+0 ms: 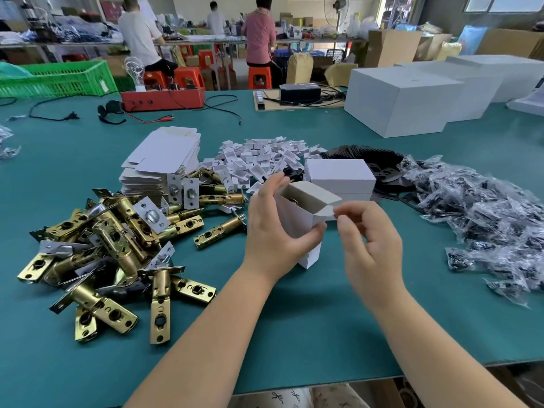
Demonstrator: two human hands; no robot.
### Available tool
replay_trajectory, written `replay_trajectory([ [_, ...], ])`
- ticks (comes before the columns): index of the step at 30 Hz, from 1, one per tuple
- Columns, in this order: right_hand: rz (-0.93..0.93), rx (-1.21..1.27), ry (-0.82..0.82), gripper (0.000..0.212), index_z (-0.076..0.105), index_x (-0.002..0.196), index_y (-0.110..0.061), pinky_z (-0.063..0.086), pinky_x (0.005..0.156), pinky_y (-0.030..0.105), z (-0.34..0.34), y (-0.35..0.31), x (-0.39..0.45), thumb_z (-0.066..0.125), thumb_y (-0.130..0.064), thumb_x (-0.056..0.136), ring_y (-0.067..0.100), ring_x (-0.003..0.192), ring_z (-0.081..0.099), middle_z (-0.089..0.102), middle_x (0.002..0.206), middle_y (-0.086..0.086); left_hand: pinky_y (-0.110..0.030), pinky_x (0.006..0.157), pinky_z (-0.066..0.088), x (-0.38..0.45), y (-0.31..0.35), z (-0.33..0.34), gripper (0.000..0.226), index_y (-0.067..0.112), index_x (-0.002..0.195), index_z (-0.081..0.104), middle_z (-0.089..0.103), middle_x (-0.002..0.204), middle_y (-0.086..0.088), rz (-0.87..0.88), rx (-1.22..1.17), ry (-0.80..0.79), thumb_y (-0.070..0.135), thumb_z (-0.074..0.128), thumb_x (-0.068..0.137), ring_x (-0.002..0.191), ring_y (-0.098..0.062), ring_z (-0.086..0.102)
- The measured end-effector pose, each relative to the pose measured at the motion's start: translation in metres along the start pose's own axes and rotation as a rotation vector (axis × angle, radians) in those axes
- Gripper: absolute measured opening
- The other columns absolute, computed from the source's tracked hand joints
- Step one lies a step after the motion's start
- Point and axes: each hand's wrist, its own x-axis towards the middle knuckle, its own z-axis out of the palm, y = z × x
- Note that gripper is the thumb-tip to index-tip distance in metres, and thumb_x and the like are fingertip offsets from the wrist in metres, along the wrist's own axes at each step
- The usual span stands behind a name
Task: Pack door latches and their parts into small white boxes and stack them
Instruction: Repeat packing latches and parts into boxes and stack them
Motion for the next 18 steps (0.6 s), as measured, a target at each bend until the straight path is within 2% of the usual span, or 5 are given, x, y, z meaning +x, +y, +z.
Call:
replay_trajectory([
  [3, -0.126, -0.132, -0.032, 0.023, 0.063, 0.099, -0.015, 0.039, 0.083, 0.012, 0.003, -0.003, 0.004, 0.046, -0.025, 0.087, 0.004, 0.088, 0.050, 0.056, 0.096, -0.018, -0.019, 0.099, 0.034, 0.002, 0.001, -0.003, 0.073, 0.013, 0.128, 0.046, 0.049, 0.112, 0.013, 0.040, 0.039, 0.007, 0.046, 0.070, 0.069, 0.113, -0.021, 0.052],
  [6, -0.236, -0.273, -0.053, 0.031, 0.068, 0.104, -0.005, 0.034, 0.092, 0.013, 0.008, -0.004, 0.007, 0.047, -0.022, 0.089, 0.013, 0.096, 0.047, 0.059, 0.102, -0.006, -0.025, 0.097, 0.038, 0.004, 0.003, -0.007, 0.072, 0.013, 0.128, 0.046, 0.048, 0.109, 0.016, 0.040, 0.033, -0.010, 0.050, 0.066, 0.070, 0.110, -0.018, 0.052],
  [9, -0.279, -0.360, -0.059, 0.030, 0.072, 0.097, -0.006, 0.032, 0.091, 0.015, 0.014, -0.002, 0.008, 0.048, -0.022, 0.089, 0.018, 0.096, 0.045, 0.065, 0.100, 0.005, -0.025, 0.097, 0.038, 0.004, 0.002, -0.008, 0.070, 0.015, 0.131, 0.044, 0.053, 0.112, 0.007, 0.061, 0.045, -0.045, 0.047, 0.066, 0.072, 0.110, -0.019, 0.052],
  [14, -0.122, -0.393, -0.043, 0.019, 0.071, 0.095, -0.007, 0.032, 0.089, 0.021, 0.018, 0.006, 0.005, 0.059, -0.019, 0.088, 0.026, 0.101, 0.047, 0.051, 0.117, 0.017, -0.035, 0.085, 0.049, 0.011, -0.006, -0.016, 0.035, 0.014, 0.110, 0.058, 0.059, 0.105, 0.008, 0.168, -0.059, -0.051, 0.025, 0.055, 0.077, 0.099, -0.016, 0.057],
  [18, 0.013, -0.256, -0.118, 0.018, 0.068, 0.107, -0.014, 0.027, 0.088, 0.000, 0.014, 0.010, 0.002, 0.055, -0.017, 0.095, 0.010, 0.104, 0.047, 0.043, 0.126, 0.008, -0.029, 0.073, 0.055, 0.014, -0.006, -0.021, 0.015, 0.029, 0.088, 0.064, 0.072, 0.088, 0.011, -0.041, -0.277, 0.145, 0.025, 0.049, 0.087, 0.087, -0.009, 0.067],
])
